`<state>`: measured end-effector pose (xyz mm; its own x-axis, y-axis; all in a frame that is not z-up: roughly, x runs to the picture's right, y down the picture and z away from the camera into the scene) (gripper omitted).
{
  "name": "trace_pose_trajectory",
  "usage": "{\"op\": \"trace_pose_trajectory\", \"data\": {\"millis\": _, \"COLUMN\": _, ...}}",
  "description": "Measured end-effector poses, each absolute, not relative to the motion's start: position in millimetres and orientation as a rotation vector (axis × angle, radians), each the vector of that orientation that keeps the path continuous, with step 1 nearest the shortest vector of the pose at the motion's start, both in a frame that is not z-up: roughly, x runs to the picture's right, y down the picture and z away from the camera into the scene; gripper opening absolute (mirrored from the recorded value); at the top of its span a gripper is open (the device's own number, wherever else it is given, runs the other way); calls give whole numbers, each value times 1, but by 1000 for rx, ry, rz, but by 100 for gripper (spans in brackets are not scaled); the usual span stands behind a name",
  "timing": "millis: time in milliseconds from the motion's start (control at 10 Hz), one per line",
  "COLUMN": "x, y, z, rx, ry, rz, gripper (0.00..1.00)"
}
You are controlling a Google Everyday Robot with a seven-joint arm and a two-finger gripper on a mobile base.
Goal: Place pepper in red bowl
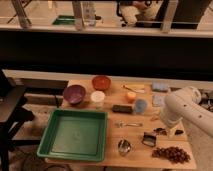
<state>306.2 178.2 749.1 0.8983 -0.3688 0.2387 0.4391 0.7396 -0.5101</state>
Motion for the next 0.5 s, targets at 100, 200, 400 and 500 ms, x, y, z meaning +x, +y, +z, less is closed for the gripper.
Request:
{"op": "trace_pose_trajectory", "data": {"millis": 100, "x": 310, "y": 171, "z": 756, "rx": -578, "ry": -123, "rz": -430, "gripper": 80}}
{"op": "trace_pose_trajectory", "data": {"millis": 200, "x": 316, "y": 162, "z": 762, "rx": -563, "ry": -114, "rz": -411, "gripper": 80}}
{"op": "trace_pose_trajectory", "data": {"millis": 400, "x": 325, "y": 147, "z": 770, "rx": -538, "ry": -89, "rz": -346, "gripper": 80}}
{"op": "trace_pose_trajectory", "data": {"millis": 500, "x": 329, "y": 138, "z": 775, "rx": -526, "ry": -70, "rz": -323, "gripper": 80}}
